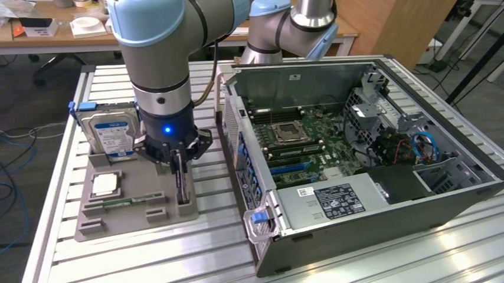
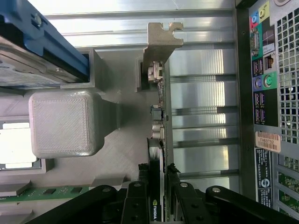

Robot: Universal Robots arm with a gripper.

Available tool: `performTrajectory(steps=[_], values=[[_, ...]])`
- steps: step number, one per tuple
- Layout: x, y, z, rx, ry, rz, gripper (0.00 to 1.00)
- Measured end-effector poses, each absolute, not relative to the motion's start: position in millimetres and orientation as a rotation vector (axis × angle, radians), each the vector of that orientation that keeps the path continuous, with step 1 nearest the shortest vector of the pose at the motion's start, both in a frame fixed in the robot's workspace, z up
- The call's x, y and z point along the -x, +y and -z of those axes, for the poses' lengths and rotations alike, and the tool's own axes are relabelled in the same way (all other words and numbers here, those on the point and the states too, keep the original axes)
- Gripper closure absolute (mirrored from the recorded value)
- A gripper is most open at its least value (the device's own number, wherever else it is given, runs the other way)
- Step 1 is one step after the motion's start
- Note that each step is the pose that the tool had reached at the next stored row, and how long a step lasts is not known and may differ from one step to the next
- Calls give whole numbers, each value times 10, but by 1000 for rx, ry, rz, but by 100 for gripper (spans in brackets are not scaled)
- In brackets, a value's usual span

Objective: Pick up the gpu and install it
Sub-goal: 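Pick up the gpu and move the gpu toward the slot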

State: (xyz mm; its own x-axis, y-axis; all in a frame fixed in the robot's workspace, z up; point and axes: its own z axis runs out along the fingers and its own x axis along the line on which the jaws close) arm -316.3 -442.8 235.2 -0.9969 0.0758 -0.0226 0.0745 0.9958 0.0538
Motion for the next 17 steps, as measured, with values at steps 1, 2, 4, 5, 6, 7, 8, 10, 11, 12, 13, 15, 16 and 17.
performTrajectory(steps=[1, 2, 4, 5, 6, 7, 8, 10, 11, 12, 13, 15, 16, 17], values=[[3163, -4428, -2352, -117, 3114, -83, 74], [3163, -4428, -2352, -117, 3114, -82, 74], [3163, -4428, -2352, -117, 3114, -83, 74], [3163, -4428, -2353, -117, 3114, -82, 74], [3163, -4428, -2352, -117, 3114, -83, 74], [3163, -4428, -2352, -117, 3114, -82, 74], [3163, -4428, -2353, -117, 3114, -82, 74], [3163, -4428, -2353, -117, 3114, -82, 74], [3163, -4428, -2353, -117, 3114, -82, 74], [3163, -4428, -2352, -117, 3114, -82, 74], [3163, -4428, -2353, -117, 3114, -82, 74], [3163, -4428, -2353, -117, 3114, -82, 74], [3163, -4428, -2352, -117, 3114, -82, 74], [3163, -4428, -2353, -117, 3114, -82, 74]])
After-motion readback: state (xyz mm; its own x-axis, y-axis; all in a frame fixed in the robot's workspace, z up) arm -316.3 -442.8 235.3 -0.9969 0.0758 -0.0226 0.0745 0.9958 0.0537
